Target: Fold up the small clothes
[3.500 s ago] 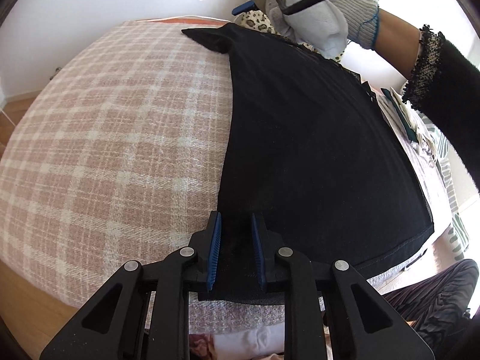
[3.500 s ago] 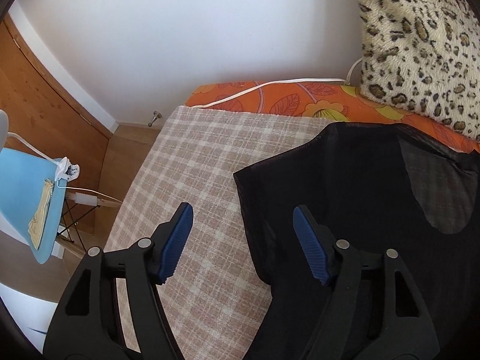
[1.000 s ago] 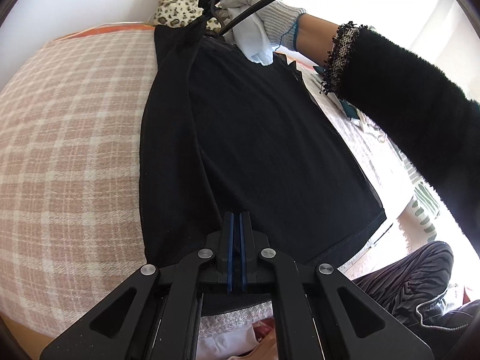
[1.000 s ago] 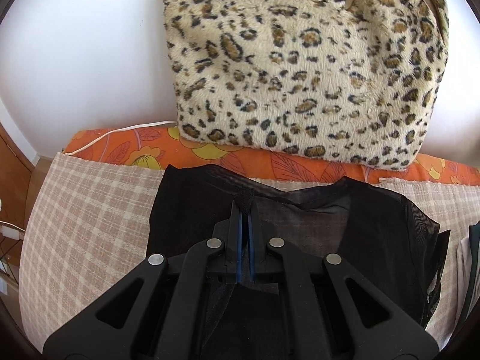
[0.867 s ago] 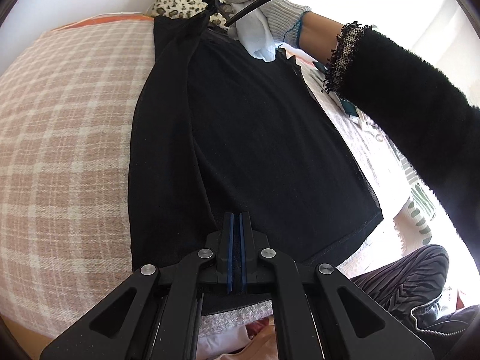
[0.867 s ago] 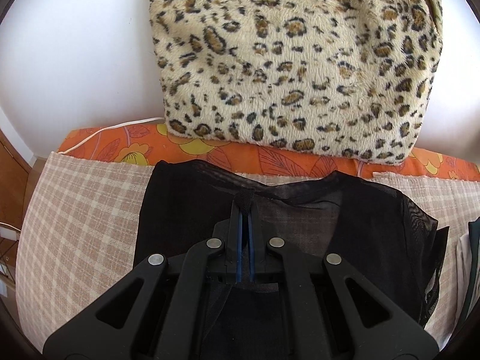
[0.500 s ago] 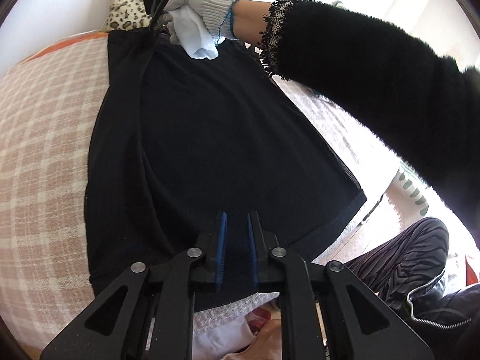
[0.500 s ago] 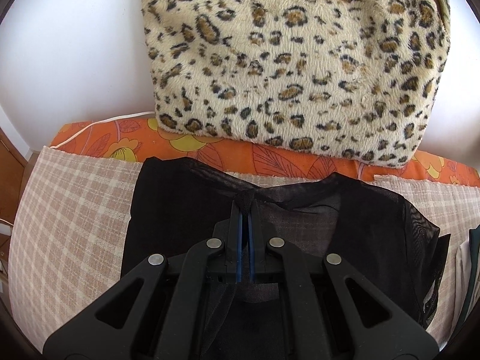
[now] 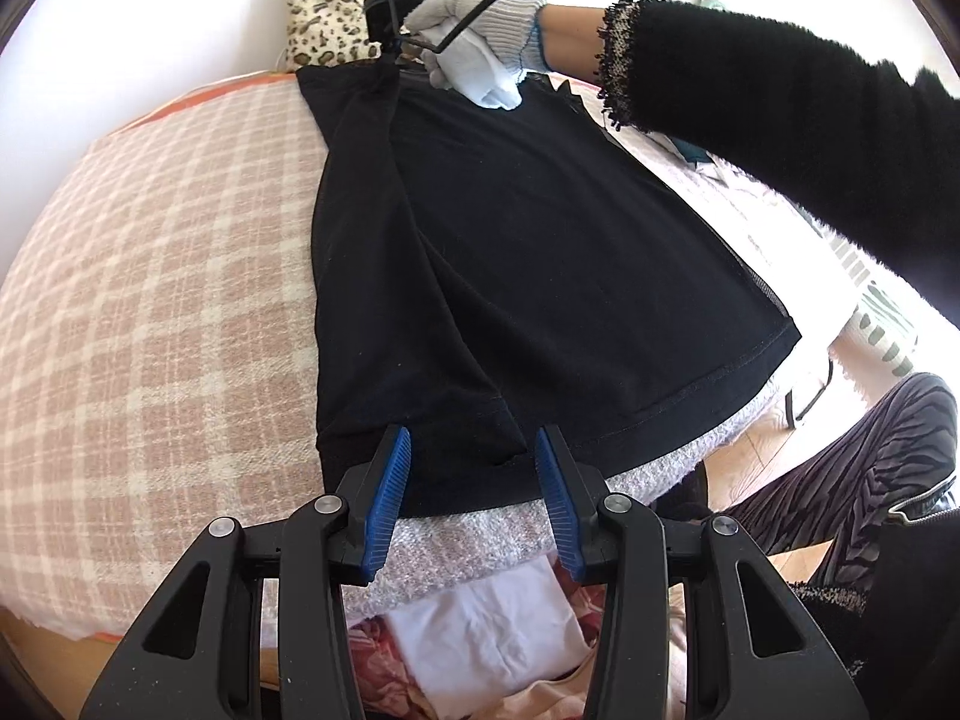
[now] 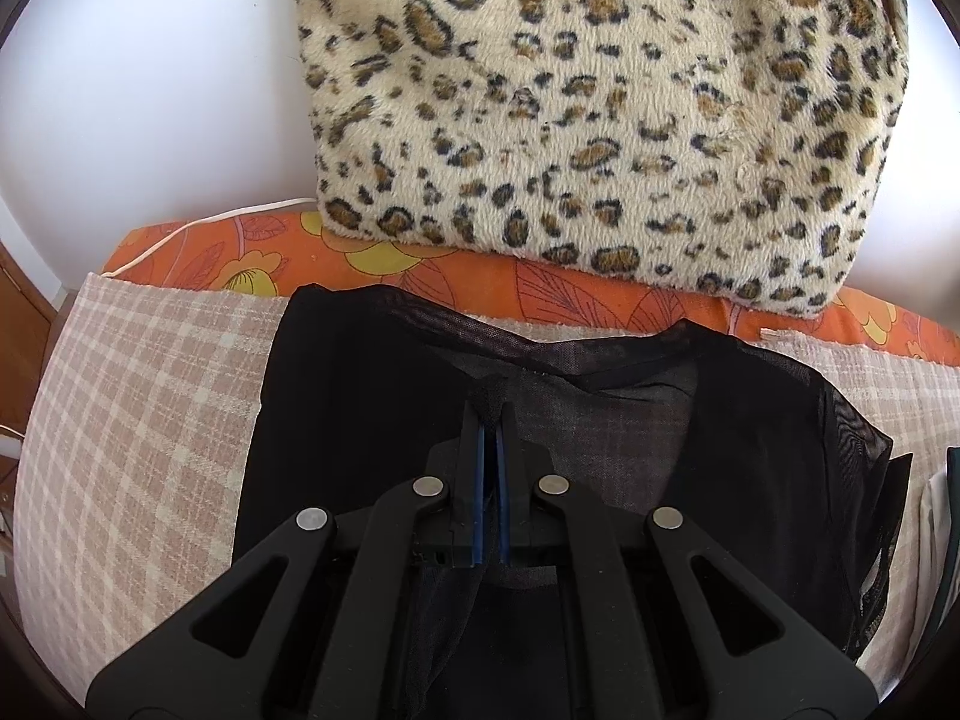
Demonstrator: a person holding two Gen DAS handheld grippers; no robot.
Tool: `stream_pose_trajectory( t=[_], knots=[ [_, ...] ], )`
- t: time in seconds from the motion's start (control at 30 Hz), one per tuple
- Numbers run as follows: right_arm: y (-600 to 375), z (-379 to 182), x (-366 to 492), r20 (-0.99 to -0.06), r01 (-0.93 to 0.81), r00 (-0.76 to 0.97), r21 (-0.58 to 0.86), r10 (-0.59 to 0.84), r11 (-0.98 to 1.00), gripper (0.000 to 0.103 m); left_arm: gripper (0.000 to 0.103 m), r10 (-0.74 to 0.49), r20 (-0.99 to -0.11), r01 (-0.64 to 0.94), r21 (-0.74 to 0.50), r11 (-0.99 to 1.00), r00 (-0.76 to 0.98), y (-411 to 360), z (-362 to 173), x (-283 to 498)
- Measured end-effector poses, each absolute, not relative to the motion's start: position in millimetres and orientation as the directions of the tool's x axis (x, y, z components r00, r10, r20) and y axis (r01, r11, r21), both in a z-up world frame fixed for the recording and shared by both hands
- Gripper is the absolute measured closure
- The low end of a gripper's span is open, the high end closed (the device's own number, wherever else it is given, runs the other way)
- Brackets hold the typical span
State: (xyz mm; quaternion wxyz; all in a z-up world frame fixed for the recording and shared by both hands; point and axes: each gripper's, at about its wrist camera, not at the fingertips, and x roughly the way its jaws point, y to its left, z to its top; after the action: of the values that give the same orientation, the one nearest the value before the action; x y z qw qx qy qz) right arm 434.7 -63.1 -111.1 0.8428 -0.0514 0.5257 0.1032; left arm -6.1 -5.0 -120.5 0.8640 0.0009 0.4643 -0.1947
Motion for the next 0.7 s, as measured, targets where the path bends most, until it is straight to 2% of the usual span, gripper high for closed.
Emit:
stream_pose_trajectory(
  t=[0.2, 0.23, 0.3, 0.33, 0.47, 0.6, 0.7],
  knots=[
    [-65.3, -110.7, 432.2, -0.899, -0.232, 0.419, 0.028, 0.126, 0.972, 0.099, 0.063, -0.256, -0.809, 0.380, -0.044, 0.924, 0.529, -23.5, -126.4, 1.2],
    [-65.8, -111.0, 432.6, -0.900, -0.231, 0.416, 0.035, 0.131, 0.972, 0.099, 0.067, -0.251, -0.818, 0.383, -0.041, 0.923, 0.518, -23.7, -130.9, 3.1],
    [-65.3, -111.8, 433.0, -0.901, -0.230, 0.413, 0.040, 0.135, 0.972, 0.099, 0.096, -0.258, -0.805, 0.390, -0.035, 0.920, 0.535, -21.2, -132.8, 2.6],
    [-64.9, -112.2, 433.4, -0.901, -0.232, 0.413, 0.039, 0.135, 0.972, 0.099, 0.099, -0.277, -0.800, 0.402, -0.049, 0.914, 0.532, -18.6, -131.2, 2.7],
    [-65.0, -114.5, 436.7, -0.900, -0.228, 0.415, 0.035, 0.129, 0.973, 0.099, 0.100, -0.478, -0.726, 0.377, -0.316, 0.871, 0.495, -5.7, -112.6, 5.1],
    [-68.5, -115.3, 440.1, -0.900, -0.213, 0.418, 0.035, 0.123, 0.977, 0.099, 0.100, -0.563, -0.671, 0.462, -0.351, 0.815, 0.482, -24.9, -93.0, 1.1],
    [-69.9, -114.2, 442.0, -0.899, -0.206, 0.422, 0.031, 0.117, 0.978, 0.099, 0.100, -0.587, -0.690, 0.463, -0.392, 0.795, 0.423, -38.7, -101.4, 8.2]
  ],
)
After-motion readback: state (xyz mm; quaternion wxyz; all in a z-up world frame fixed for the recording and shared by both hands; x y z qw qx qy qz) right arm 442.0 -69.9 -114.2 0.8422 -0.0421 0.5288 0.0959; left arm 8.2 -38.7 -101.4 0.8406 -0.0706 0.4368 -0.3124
